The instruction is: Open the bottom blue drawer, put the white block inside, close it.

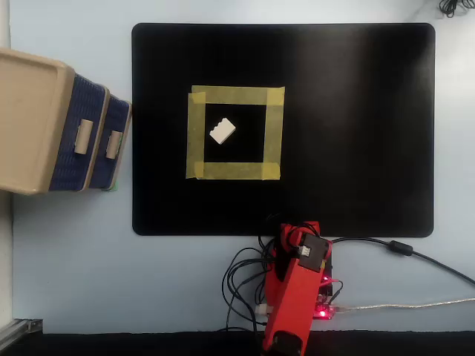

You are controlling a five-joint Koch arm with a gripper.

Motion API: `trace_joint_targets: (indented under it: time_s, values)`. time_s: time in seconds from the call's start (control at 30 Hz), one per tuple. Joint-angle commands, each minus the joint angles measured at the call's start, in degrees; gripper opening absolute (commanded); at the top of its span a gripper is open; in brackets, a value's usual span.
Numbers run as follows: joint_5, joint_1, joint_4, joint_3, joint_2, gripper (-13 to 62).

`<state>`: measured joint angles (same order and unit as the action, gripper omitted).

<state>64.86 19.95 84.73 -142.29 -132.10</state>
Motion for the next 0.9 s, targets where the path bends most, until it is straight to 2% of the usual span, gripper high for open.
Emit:
trace_joint_targets:
  time_s: [0.0, 0.4, 0.6, 0.67, 0.73, 0.87]
  values:
    - [-0.7, 0.53, 8.61, -0.88, -2.55, 34.4]
    - [-0.53, 0.62, 8.7, -0.7, -2.55, 34.2]
    - [4.04, -1.58, 10.99, 16.52, -2.2, 33.4]
    - [9.4, -8.44, 10.2, 20.39, -0.97, 32.8]
    - [21.45, -21.27, 6.94, 22.15, 0.0, 32.7]
    - [55.99, -52.29, -10.55, 21.45, 3.34, 32.7]
